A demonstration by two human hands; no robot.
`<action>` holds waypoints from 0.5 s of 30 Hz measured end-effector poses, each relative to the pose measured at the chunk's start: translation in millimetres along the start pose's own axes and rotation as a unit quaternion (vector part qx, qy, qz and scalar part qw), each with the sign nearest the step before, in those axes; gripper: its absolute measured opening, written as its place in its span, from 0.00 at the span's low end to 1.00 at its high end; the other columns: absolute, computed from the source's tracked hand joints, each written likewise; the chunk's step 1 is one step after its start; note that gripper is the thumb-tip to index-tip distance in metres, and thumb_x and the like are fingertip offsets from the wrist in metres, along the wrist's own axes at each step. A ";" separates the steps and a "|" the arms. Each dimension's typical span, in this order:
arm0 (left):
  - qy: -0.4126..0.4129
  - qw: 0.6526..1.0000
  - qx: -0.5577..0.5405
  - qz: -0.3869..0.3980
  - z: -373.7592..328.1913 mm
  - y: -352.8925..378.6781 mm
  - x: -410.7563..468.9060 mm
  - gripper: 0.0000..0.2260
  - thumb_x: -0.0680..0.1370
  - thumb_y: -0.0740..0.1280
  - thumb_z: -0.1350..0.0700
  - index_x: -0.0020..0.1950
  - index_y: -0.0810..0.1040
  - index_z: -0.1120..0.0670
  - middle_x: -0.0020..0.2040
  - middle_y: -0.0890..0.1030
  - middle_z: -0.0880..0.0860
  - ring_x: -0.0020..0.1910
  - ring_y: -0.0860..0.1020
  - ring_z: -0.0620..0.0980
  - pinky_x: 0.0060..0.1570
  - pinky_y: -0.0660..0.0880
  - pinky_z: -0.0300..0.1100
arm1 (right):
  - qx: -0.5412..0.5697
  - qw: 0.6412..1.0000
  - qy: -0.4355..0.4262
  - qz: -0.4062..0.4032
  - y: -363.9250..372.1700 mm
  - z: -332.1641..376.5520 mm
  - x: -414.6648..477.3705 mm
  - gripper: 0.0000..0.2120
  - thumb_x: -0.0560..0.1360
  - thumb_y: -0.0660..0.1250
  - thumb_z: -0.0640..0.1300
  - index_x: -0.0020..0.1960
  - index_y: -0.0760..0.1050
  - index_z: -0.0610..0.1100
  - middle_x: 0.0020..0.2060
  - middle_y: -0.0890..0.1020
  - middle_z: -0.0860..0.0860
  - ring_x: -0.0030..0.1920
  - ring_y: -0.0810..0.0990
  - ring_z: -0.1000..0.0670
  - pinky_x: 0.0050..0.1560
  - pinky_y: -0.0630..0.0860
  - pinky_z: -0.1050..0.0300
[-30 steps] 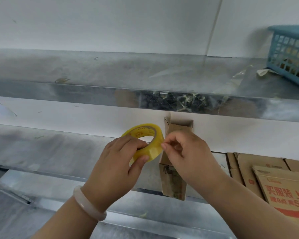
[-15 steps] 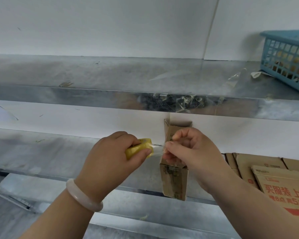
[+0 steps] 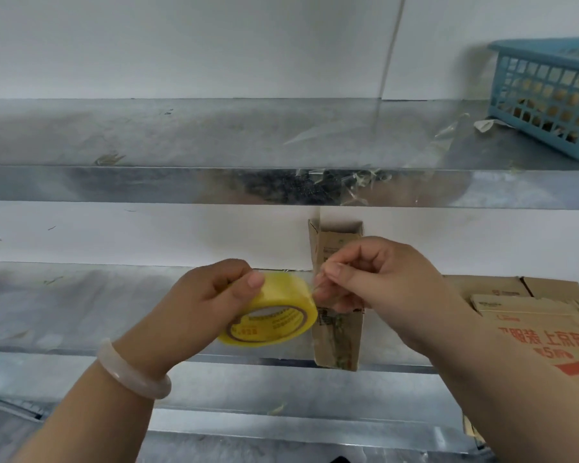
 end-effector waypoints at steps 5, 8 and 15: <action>0.023 0.999 0.036 0.001 11.5 -6.6 -1.4 0.18 0.70 0.60 0.35 0.33 0.74 0.48 0.29 0.72 0.45 0.29 0.70 0.43 0.30 0.65 0.34 | 0.037 0.998 0.021 -0.041 -13.8 -4.7 -14.6 0.03 0.75 0.69 0.36 0.43 0.81 0.38 0.35 0.85 0.44 0.37 0.86 0.47 0.36 0.82 0.57; 0.065 0.971 0.223 -0.063 18.2 5.0 2.6 0.18 0.71 0.59 0.34 0.33 0.75 0.46 0.32 0.76 0.44 0.34 0.75 0.45 0.31 0.69 0.39 | 0.023 0.996 0.035 -0.077 -18.7 -19.0 -22.1 0.03 0.75 0.69 0.36 0.44 0.81 0.39 0.35 0.85 0.45 0.37 0.86 0.47 0.37 0.81 0.58; 0.103 0.989 0.079 0.067 41.2 16.4 14.5 0.23 0.74 0.55 0.29 0.40 0.76 0.46 0.36 0.76 0.45 0.36 0.74 0.46 0.34 0.66 0.32 | 0.022 0.986 0.052 -0.159 -34.9 -45.9 -30.0 0.08 0.75 0.69 0.36 0.38 0.82 0.43 0.34 0.85 0.44 0.36 0.85 0.47 0.38 0.82 0.55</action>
Point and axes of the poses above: each hand's wrist, its own x-axis towards the middle knuckle, its own y-axis out of the palm, z = x × y, the point moved 1 cm from there along x, towards the middle knuckle
